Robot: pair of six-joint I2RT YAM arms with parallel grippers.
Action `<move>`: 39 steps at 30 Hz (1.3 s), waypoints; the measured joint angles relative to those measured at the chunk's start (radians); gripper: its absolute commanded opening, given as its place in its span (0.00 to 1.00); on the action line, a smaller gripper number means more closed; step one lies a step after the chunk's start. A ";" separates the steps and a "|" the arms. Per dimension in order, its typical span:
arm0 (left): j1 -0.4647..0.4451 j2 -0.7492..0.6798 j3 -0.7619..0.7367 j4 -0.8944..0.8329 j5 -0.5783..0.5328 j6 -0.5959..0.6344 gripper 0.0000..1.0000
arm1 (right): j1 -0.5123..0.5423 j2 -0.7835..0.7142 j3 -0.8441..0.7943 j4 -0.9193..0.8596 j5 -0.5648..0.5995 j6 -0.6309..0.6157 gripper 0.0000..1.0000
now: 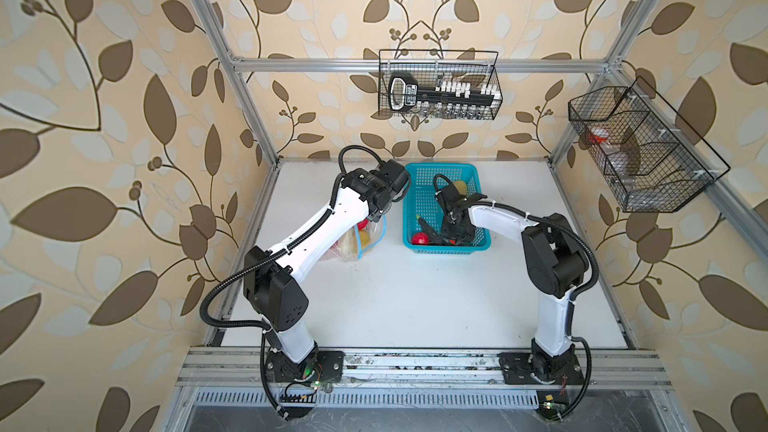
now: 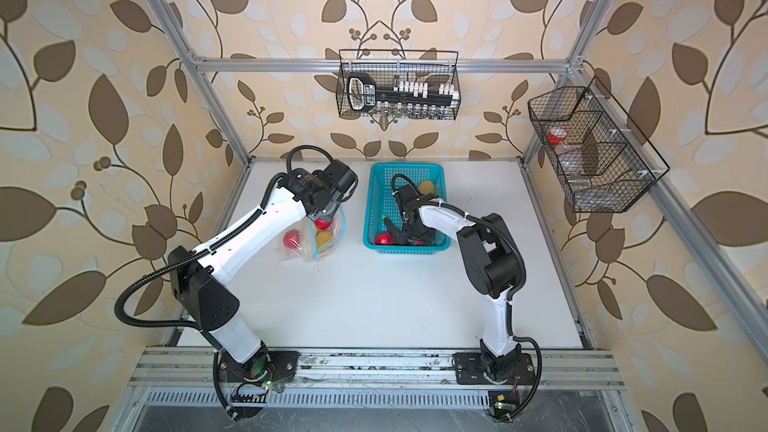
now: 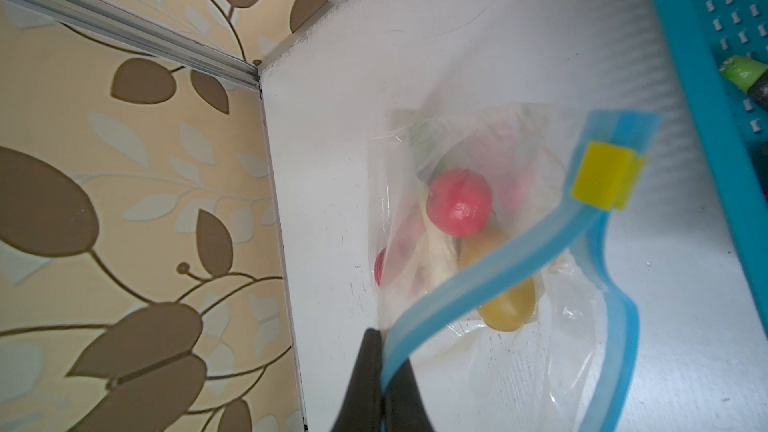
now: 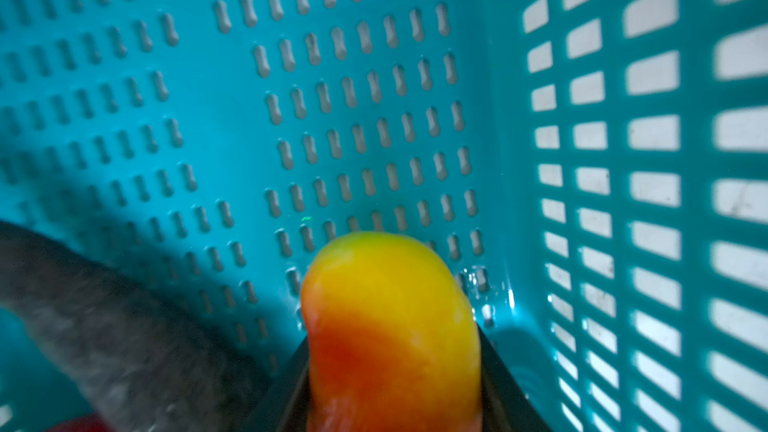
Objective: Place the food in the zip-top bag and seal the zipper
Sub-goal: 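Lift the red-yellow mango and carry it to the bag mouth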
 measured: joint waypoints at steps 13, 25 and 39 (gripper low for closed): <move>0.006 -0.004 -0.024 0.008 0.001 0.000 0.00 | -0.027 -0.208 -0.192 0.199 -0.151 0.065 0.34; 0.013 -0.014 -0.027 0.011 0.003 0.000 0.00 | -0.031 -0.336 -0.323 0.354 -0.219 0.112 0.29; 0.032 -0.029 -0.032 0.013 0.009 0.000 0.00 | -0.026 -0.457 -0.411 0.486 -0.262 0.130 0.22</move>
